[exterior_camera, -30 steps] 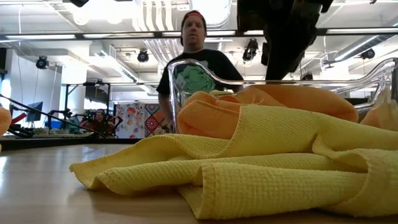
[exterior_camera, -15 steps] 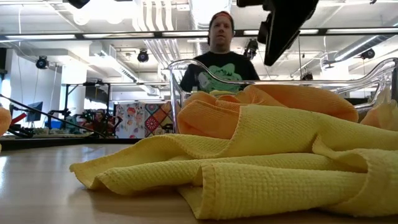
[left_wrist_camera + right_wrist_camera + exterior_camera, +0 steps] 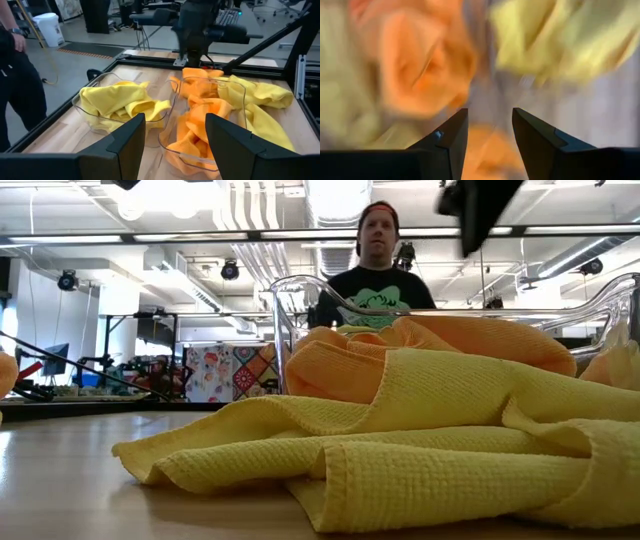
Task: Sort microfiber towel by color & place in baskets
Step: Put the yellow towel into the top transparent bin
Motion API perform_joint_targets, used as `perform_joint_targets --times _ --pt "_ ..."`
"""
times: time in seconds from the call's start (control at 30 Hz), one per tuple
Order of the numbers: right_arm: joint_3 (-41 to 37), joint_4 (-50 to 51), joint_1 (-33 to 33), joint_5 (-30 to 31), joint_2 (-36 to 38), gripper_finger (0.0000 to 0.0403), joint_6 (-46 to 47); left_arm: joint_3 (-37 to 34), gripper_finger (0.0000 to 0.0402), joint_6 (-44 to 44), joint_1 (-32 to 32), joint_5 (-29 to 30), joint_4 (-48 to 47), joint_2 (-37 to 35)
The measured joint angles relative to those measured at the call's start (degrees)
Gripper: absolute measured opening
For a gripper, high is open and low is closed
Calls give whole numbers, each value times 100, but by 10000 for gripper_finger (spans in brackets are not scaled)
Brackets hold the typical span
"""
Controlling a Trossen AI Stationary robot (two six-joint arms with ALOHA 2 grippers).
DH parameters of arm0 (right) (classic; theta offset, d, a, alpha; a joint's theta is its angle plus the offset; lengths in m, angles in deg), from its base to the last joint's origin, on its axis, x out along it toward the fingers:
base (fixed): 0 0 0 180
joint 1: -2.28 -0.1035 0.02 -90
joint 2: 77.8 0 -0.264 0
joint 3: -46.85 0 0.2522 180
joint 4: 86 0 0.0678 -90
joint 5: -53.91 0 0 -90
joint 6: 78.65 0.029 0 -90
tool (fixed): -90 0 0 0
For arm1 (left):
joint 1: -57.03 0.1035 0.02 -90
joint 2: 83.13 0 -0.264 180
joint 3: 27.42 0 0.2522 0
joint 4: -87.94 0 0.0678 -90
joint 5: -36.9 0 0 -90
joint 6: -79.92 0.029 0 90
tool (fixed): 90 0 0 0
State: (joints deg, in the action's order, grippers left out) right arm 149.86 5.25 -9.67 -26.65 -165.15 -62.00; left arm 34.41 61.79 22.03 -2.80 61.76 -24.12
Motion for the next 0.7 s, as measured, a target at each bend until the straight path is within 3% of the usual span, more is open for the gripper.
perform_joint_targets --times 0.1,0.27,0.5,0.7 --pt "7 582 -27 -559 238 141 827 0 191 0 0 13 -2 64" --pt "-186 795 -240 -847 745 139 2119 0 191 2 0 15 -2 223" --pt "-626 755 -823 -480 1271 185 2889 1 191 108 -4 17 39 267" --pt "-1262 739 -1343 -349 1305 215 3202 186 191 205 -4 20 48 255"
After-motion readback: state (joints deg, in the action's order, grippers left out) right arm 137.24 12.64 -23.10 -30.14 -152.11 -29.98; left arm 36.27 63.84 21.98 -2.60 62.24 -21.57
